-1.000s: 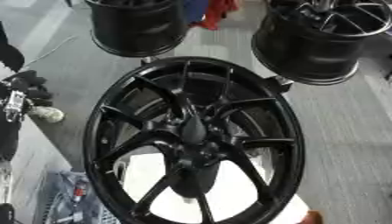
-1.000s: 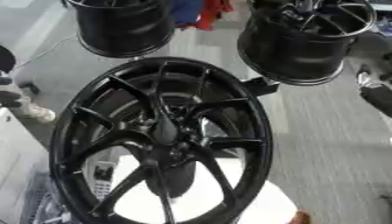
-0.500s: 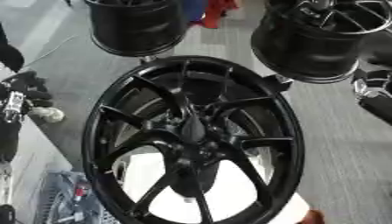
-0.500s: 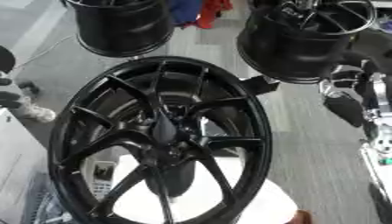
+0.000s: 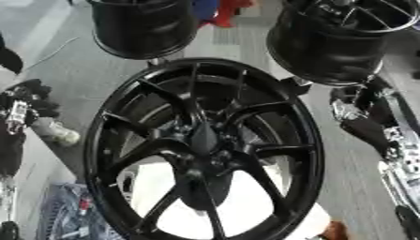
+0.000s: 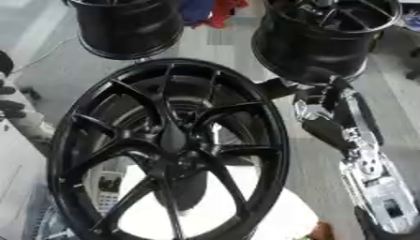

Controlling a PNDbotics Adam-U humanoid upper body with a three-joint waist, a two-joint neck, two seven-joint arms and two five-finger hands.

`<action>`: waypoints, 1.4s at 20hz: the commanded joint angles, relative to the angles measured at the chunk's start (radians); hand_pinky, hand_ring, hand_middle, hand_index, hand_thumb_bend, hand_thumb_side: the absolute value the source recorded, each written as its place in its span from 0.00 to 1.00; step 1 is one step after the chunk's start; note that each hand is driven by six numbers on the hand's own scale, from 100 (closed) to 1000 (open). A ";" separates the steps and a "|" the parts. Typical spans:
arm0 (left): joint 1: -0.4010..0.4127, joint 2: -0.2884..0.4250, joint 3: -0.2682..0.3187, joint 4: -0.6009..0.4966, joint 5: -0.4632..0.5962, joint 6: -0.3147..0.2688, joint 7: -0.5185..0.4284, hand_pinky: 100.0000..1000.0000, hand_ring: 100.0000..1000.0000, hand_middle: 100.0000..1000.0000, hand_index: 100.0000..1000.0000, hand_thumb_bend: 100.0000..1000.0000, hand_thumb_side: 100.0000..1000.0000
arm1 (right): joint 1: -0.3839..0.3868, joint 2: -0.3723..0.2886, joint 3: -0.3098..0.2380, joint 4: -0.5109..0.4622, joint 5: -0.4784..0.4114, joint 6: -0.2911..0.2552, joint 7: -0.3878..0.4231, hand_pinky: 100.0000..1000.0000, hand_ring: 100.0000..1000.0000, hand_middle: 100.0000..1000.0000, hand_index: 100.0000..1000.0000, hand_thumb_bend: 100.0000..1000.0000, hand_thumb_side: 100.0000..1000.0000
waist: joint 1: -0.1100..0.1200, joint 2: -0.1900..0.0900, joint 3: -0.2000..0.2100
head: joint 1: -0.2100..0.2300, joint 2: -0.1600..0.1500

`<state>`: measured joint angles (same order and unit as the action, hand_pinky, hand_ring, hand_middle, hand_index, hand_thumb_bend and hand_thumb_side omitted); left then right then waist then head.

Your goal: Pull the pin out of the wheel hub.

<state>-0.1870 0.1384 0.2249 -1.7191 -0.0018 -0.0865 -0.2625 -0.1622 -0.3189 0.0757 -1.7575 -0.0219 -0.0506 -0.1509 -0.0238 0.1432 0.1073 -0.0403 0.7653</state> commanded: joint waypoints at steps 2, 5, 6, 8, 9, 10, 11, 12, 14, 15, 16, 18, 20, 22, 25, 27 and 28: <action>-0.012 0.006 -0.004 -0.012 -0.006 -0.001 -0.005 0.58 0.58 0.66 0.79 0.00 0.65 | -0.015 0.000 0.004 -0.002 -0.007 -0.003 0.013 0.61 0.62 0.70 0.80 0.03 0.03 | 0.001 -0.010 -0.002 | -0.004 0.005; -0.011 0.007 -0.004 -0.013 -0.004 -0.002 -0.005 0.58 0.58 0.66 0.79 0.00 0.65 | -0.016 0.002 0.003 0.002 -0.005 -0.003 0.011 0.62 0.62 0.71 0.81 0.03 0.04 | 0.001 -0.010 0.000 | -0.003 0.005; -0.010 0.006 -0.004 -0.013 -0.005 -0.002 -0.005 0.58 0.58 0.66 0.79 0.00 0.65 | -0.017 0.003 0.003 0.003 -0.004 -0.002 0.010 0.62 0.62 0.71 0.81 0.03 0.04 | 0.002 -0.011 0.000 | -0.003 0.005; -0.010 0.006 -0.005 -0.012 -0.005 -0.001 -0.006 0.58 0.58 0.66 0.79 0.00 0.65 | -0.017 0.005 0.002 0.005 -0.002 -0.002 0.009 0.62 0.62 0.71 0.81 0.03 0.04 | 0.002 -0.012 -0.002 | -0.003 0.005; -0.011 0.006 -0.007 -0.012 -0.004 -0.001 -0.007 0.58 0.58 0.66 0.79 0.00 0.65 | -0.016 0.005 0.002 0.006 -0.001 -0.002 0.008 0.62 0.62 0.71 0.81 0.03 0.05 | 0.002 -0.013 -0.003 | -0.003 0.005; -0.011 0.006 -0.008 -0.012 -0.004 -0.002 -0.009 0.58 0.58 0.66 0.79 0.00 0.65 | -0.016 0.006 0.003 0.007 -0.001 -0.001 0.009 0.62 0.62 0.71 0.81 0.03 0.05 | 0.002 -0.013 -0.003 | -0.002 0.005; -0.010 0.006 -0.008 -0.011 -0.003 -0.002 -0.010 0.58 0.58 0.66 0.79 0.00 0.66 | -0.017 0.007 0.003 0.008 0.000 -0.001 0.010 0.62 0.62 0.71 0.81 0.03 0.05 | 0.002 -0.013 -0.003 | -0.001 0.005; -0.010 0.005 -0.008 -0.011 -0.004 -0.002 -0.010 0.58 0.58 0.66 0.79 0.00 0.66 | -0.017 0.008 0.004 0.009 0.000 0.000 0.011 0.62 0.63 0.71 0.81 0.03 0.06 | 0.003 -0.013 -0.003 | -0.001 0.005; -0.009 0.005 -0.008 -0.010 -0.004 -0.002 -0.011 0.58 0.58 0.66 0.79 0.00 0.66 | -0.016 0.010 0.005 0.012 0.002 0.001 0.016 0.62 0.62 0.71 0.81 0.04 0.07 | 0.003 -0.014 -0.005 | -0.002 0.005; -0.009 0.005 -0.009 -0.010 -0.004 -0.002 -0.011 0.58 0.58 0.66 0.79 0.00 0.66 | -0.015 0.011 0.003 0.013 0.003 0.001 0.015 0.62 0.62 0.71 0.81 0.04 0.07 | 0.003 -0.014 -0.006 | -0.002 0.005; -0.009 0.005 -0.010 -0.010 -0.004 -0.002 -0.012 0.58 0.58 0.66 0.78 0.00 0.66 | -0.016 0.011 0.003 0.013 0.002 0.001 0.015 0.62 0.62 0.71 0.81 0.04 0.07 | 0.004 -0.014 -0.006 | -0.001 0.005; -0.008 0.005 -0.009 -0.010 -0.004 -0.003 -0.013 0.58 0.58 0.66 0.78 0.00 0.66 | -0.016 0.011 0.002 0.014 0.003 0.001 0.014 0.62 0.62 0.71 0.81 0.04 0.07 | 0.004 -0.014 -0.004 | -0.001 0.005; -0.008 0.005 -0.008 -0.009 -0.004 -0.003 -0.012 0.58 0.58 0.66 0.78 0.00 0.66 | -0.014 0.011 0.001 0.016 0.003 0.000 0.015 0.62 0.62 0.71 0.81 0.04 0.07 | 0.004 -0.014 -0.004 | -0.001 0.005; -0.008 0.005 -0.009 -0.008 -0.004 -0.003 -0.013 0.58 0.58 0.66 0.78 0.00 0.66 | -0.009 0.008 -0.002 0.018 0.005 0.000 0.014 0.62 0.62 0.71 0.81 0.05 0.08 | 0.004 -0.014 -0.005 | -0.002 0.005; -0.008 0.005 -0.008 -0.009 -0.004 -0.004 -0.014 0.58 0.58 0.66 0.78 0.00 0.66 | 0.001 0.002 -0.013 0.021 0.006 0.000 0.004 0.62 0.62 0.71 0.81 0.05 0.08 | 0.003 -0.013 -0.004 | 0.000 0.005; -0.007 0.005 -0.006 -0.008 -0.005 -0.003 -0.011 0.58 0.58 0.66 0.78 0.00 0.66 | 0.005 0.001 -0.019 0.021 0.004 -0.001 -0.002 0.62 0.62 0.70 0.81 0.05 0.08 | 0.003 -0.014 -0.006 | 0.000 0.005; -0.007 0.005 -0.007 -0.007 -0.006 -0.002 -0.011 0.58 0.58 0.66 0.78 0.00 0.66 | 0.008 0.001 -0.022 0.021 0.003 -0.001 -0.005 0.62 0.62 0.70 0.81 0.05 0.08 | 0.002 -0.014 -0.007 | -0.001 0.005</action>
<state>-0.1859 0.1383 0.2188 -1.7176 -0.0019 -0.0887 -0.2734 -0.1477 -0.2985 0.0660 -1.7284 -0.0199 -0.0502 -0.1499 -0.0233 0.1416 0.1003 -0.0399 0.7653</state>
